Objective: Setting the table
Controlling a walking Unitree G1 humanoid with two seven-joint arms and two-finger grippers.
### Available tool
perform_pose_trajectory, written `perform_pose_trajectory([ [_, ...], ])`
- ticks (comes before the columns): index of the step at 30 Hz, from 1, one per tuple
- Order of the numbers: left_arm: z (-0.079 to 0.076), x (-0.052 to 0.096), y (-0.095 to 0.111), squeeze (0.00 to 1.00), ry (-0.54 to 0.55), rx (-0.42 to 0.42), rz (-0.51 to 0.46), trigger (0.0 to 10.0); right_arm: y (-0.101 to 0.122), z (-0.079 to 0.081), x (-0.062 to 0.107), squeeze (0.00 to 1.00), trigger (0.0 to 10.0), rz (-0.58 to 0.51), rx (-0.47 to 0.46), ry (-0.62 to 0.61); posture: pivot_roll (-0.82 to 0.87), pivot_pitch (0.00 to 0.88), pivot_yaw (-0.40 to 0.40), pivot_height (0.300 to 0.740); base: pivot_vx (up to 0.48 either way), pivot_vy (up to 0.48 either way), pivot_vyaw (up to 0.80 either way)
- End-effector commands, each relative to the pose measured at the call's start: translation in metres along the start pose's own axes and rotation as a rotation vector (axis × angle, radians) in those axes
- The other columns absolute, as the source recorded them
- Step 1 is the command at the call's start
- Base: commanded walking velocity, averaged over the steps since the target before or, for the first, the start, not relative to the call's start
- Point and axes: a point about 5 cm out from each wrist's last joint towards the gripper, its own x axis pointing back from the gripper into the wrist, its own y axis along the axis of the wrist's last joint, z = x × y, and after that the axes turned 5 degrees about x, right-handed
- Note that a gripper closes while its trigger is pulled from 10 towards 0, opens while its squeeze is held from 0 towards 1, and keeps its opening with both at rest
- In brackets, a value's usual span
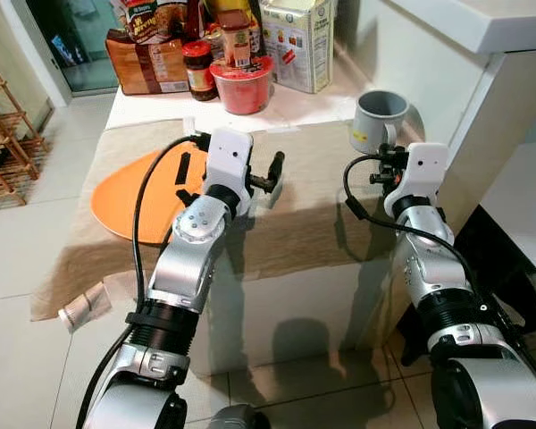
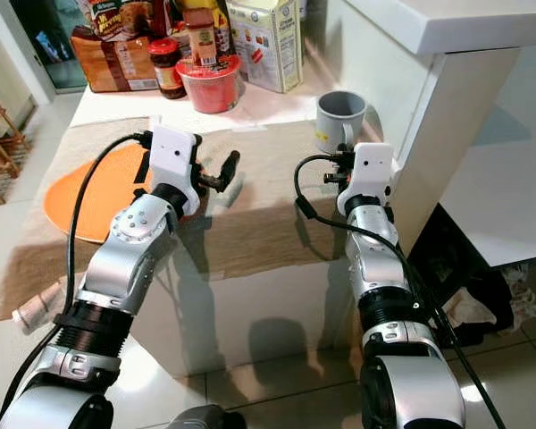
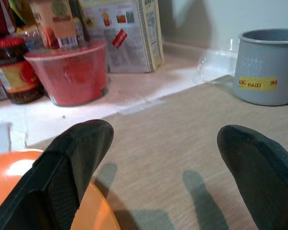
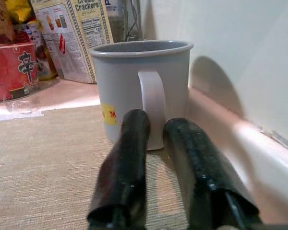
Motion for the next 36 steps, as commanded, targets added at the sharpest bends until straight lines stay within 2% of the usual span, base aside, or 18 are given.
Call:
perform_pose_trajectory([
  [1,0.002,0.0,-0.005,0.0,0.014,0.028,0.031,10.0,0.0,0.004,0.003,0.0,0.0,0.002,-0.018,0.006,0.16,0.0,0.1,0.74,0.0,0.0,0.0],
  [12,-0.004,-0.003,-0.006,0.0,-0.001,0.039,0.038,10.0,0.004,0.007,0.008,0.0,0.0,-0.01,-0.023,-0.001,0.14,0.0,0.098,0.74,0.0,0.0,0.0],
  [13,-0.004,-0.003,-0.005,0.0,-0.001,0.037,0.036,10.0,0.004,0.008,0.008,0.64,10.0,-0.011,-0.012,0.001,0.14,0.0,0.098,0.74,0.0,0.0,0.0],
  [14,-0.003,-0.004,-0.005,0.0,0.0,0.034,0.033,10.0,0.006,0.008,0.008,1.0,10.0,-0.017,-0.003,0.0,0.14,0.0,0.098,0.74,0.0,0.0,0.0],
  [23,-0.002,-0.002,-0.003,0.0,-0.017,-0.001,0.012,10.0,0.009,0.009,0.008,1.0,10.0,-0.029,0.007,-0.003,0.14,0.0,0.099,0.74,0.0,0.0,0.0],
  [26,0.004,0.006,-0.008,0.0,-0.035,0.01,0.017,10.0,0.009,0.008,0.008,1.0,10.0,-0.027,0.006,-0.008,0.15,0.0,0.098,0.74,0.0,0.0,0.0],
  [29,0.012,0.027,-0.004,0.0,-0.089,-0.048,-0.042,10.0,0.007,0.005,0.008,1.0,10.0,-0.022,0.011,-0.013,0.17,0.0,0.087,0.74,0.0,0.0,0.0],
  [31,0.011,0.041,0.003,0.0,-0.149,-0.055,-0.061,10.0,0.005,0.0,0.008,1.0,10.0,-0.012,0.019,-0.018,0.19,0.0,0.078,0.74,0.0,0.0,0.0],
  [36,0.012,0.052,0.006,0.0,-0.183,-0.042,-0.046,10.0,0.004,-0.004,0.005,1.0,10.0,-0.005,0.03,-0.022,0.2,0.0,0.075,0.74,0.0,0.0,0.0],
])
